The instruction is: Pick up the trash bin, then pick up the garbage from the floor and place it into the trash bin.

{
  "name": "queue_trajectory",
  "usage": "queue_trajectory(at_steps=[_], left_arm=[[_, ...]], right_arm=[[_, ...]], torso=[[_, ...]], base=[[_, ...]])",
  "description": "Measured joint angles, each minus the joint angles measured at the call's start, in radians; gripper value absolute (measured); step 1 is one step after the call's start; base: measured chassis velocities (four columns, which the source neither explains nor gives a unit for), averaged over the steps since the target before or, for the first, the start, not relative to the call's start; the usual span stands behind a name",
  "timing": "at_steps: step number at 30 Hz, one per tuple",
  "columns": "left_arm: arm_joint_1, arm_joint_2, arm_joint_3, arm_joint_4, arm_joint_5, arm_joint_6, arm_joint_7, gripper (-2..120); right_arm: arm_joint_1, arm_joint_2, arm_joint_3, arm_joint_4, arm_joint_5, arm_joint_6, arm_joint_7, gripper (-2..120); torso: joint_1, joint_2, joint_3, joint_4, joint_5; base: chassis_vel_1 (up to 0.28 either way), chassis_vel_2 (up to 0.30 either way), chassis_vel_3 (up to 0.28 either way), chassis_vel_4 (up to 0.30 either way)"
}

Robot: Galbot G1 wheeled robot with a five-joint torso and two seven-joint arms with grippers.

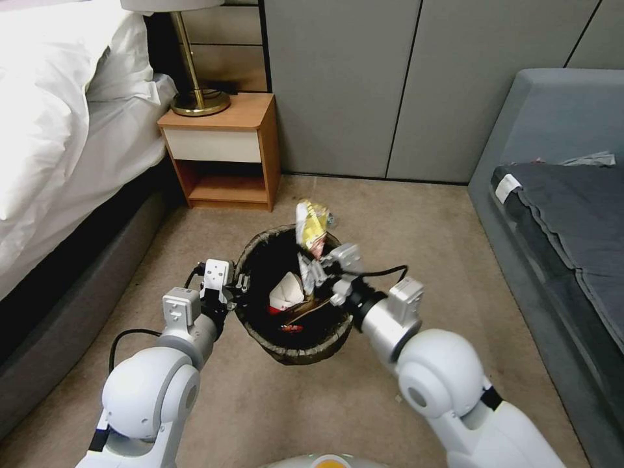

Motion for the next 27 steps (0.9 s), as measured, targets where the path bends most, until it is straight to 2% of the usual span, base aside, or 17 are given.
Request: queue_trajectory(at_steps=[5,6,7,9,13,14,18,19,20,22,23,26,27], left_arm=[[-0.003,-0.003,0.000,0.003,-0.001,0.000,0.000,2],[-0.003,-0.003,0.000,0.004,-0.001,0.000,0.000,2],[-0.003,-0.003,0.000,0.004,-0.001,0.000,0.000,2],[-0.003,-0.003,-0.001,0.004,-0.002,0.001,0.000,2],[-0.004,-0.003,-0.002,0.004,-0.002,0.001,0.000,2],[-0.004,-0.004,-0.003,0.004,-0.003,0.001,0.000,2],[-0.004,-0.004,-0.003,0.005,-0.003,0.001,0.000,2],[-0.004,-0.005,-0.004,0.005,-0.003,0.001,0.000,2],[-0.004,-0.005,-0.004,0.005,-0.003,0.001,0.000,2],[-0.004,-0.006,-0.004,0.005,-0.003,0.002,0.000,2],[-0.004,-0.006,-0.004,0.005,-0.003,0.002,0.000,2],[-0.004,-0.008,-0.003,0.007,-0.003,0.002,-0.001,2],[-0.004,-0.008,-0.003,0.007,-0.003,0.002,-0.001,2]], right_arm=[[-0.004,-0.009,-0.039,-0.018,-0.031,-0.008,0.027,0],[-0.005,-0.010,-0.053,-0.022,-0.042,-0.013,0.033,5],[-0.005,-0.010,-0.053,-0.022,-0.042,-0.013,0.033,5],[-0.002,-0.009,-0.073,-0.032,-0.069,-0.014,0.036,17],[0.002,-0.007,-0.085,-0.038,-0.089,-0.013,0.038,25],[0.004,-0.006,-0.089,-0.039,-0.095,-0.013,0.038,32],[0.005,-0.006,-0.090,-0.039,-0.096,-0.014,0.038,38],[0.007,-0.008,-0.091,-0.032,-0.099,-0.020,0.038,51],[0.007,-0.008,-0.091,-0.032,-0.099,-0.020,0.038,51],[0.007,-0.013,-0.088,-0.026,-0.100,-0.021,0.038,63],[0.007,-0.013,-0.088,-0.026,-0.100,-0.021,0.038,63],[0.007,-0.024,-0.078,-0.010,-0.108,-0.023,0.042,78],[0.007,-0.024,-0.078,-0.010,-0.108,-0.023,0.042,78]], torso=[[0.000,0.000,0.000,0.0000,-0.0001],[0.000,0.000,0.000,0.0000,-0.0001],[0.000,0.000,0.000,0.0000,-0.0001],[0.000,0.000,0.000,0.0000,-0.0001],[0.000,0.000,0.000,0.0001,0.0000],[0.000,0.000,0.000,0.0001,0.0000],[0.000,0.000,0.000,0.0001,0.0000],[0.000,0.000,0.000,0.0001,0.0000],[0.000,0.000,0.000,0.0001,0.0000],[0.000,0.000,0.000,0.0000,0.0000],[0.000,0.000,0.000,0.0000,0.0000],[0.000,0.000,0.000,0.0000,0.0001],[0.000,0.000,0.000,0.0000,0.0001]], base=[[0.000,0.000,0.000,0.000],[0.000,0.000,0.000,0.000],[0.000,0.000,0.000,0.000],[0.000,0.000,0.000,0.000],[0.000,0.000,0.000,0.000],[0.000,0.000,0.000,0.000],[0.000,0.000,0.000,0.000],[0.000,0.000,0.000,0.000],[0.000,0.000,0.000,0.000],[0.000,0.000,0.000,0.000],[0.000,0.000,0.000,0.000],[0.000,0.000,0.000,0.000],[0.000,0.000,0.000,0.000]])
